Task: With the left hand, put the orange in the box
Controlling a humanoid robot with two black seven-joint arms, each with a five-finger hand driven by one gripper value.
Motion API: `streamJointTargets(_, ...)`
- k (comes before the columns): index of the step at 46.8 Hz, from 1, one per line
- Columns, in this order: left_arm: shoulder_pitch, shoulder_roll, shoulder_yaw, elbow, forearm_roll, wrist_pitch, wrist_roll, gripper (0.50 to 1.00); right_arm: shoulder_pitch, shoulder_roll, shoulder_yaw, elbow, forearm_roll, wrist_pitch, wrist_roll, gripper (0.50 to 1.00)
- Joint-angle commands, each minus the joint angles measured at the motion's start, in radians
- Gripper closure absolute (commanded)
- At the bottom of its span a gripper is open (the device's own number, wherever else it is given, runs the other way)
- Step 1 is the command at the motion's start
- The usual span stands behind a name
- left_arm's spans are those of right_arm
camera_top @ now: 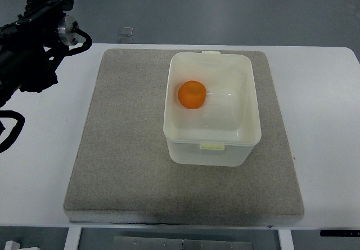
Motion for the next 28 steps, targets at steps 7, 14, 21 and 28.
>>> streamJointTargets(7,0.006,-0.062,-0.040,0.089,-0.035,0.007,0.118,0.568,-0.001,0.000,0.000,0.000,0.001,0.000,0.000,0.556)
streamJointTargets(14,0.054,-0.073,-0.140,0.101,-0.107,0.003,0.131,0.568,-0.001,0.000,0.000,0.000,0.001,0.000,0.000,0.556)
streamJointTargets(21,0.107,-0.069,-0.264,0.104,-0.168,-0.006,0.206,0.615,-0.001,0.000,0.000,0.000,0.001,0.000,0.000,0.556)
streamJointTargets(28,0.117,-0.079,-0.271,0.121,-0.170,0.014,0.312,0.673,-0.001,0.000,0.000,0.000,-0.001,0.000,0.000,0.556)
